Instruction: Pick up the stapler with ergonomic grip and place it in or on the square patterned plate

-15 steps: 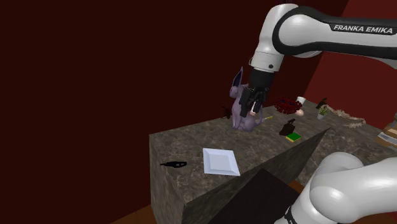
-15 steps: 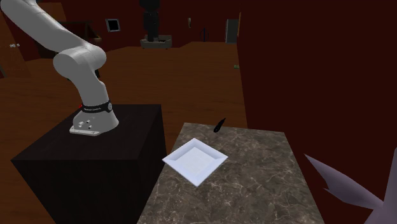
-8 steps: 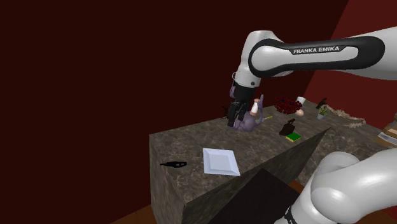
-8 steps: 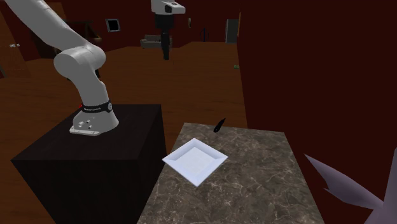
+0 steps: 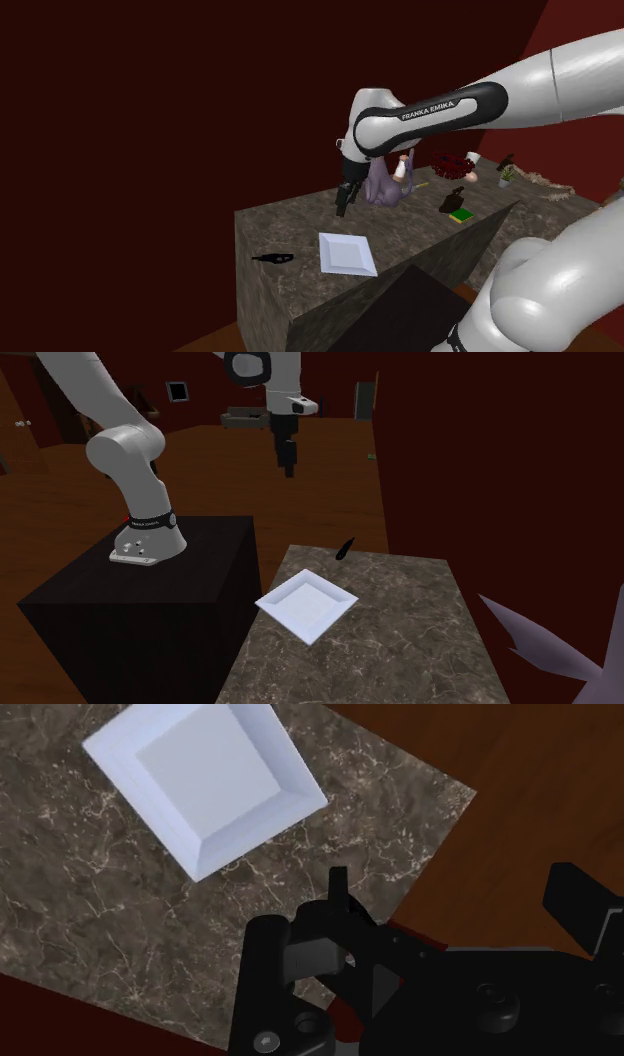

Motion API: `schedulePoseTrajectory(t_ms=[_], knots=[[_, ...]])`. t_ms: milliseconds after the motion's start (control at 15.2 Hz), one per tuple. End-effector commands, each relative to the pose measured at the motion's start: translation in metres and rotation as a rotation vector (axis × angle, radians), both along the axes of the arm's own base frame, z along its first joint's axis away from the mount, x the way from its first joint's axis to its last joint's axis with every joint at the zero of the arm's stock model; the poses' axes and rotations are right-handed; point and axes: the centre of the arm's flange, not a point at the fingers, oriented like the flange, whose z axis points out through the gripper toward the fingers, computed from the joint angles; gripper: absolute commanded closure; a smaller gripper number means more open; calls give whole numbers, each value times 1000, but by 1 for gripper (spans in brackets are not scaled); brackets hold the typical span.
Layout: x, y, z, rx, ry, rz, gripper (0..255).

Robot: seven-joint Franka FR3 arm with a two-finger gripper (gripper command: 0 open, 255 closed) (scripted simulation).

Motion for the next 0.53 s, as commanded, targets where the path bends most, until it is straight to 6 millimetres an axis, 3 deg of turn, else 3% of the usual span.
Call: schedulePoseTrajectory(t_ms=[0, 462], knots=[[18, 4, -20, -3, -6, 50, 0], [72, 20, -93, -15, -19, 218, 0]])
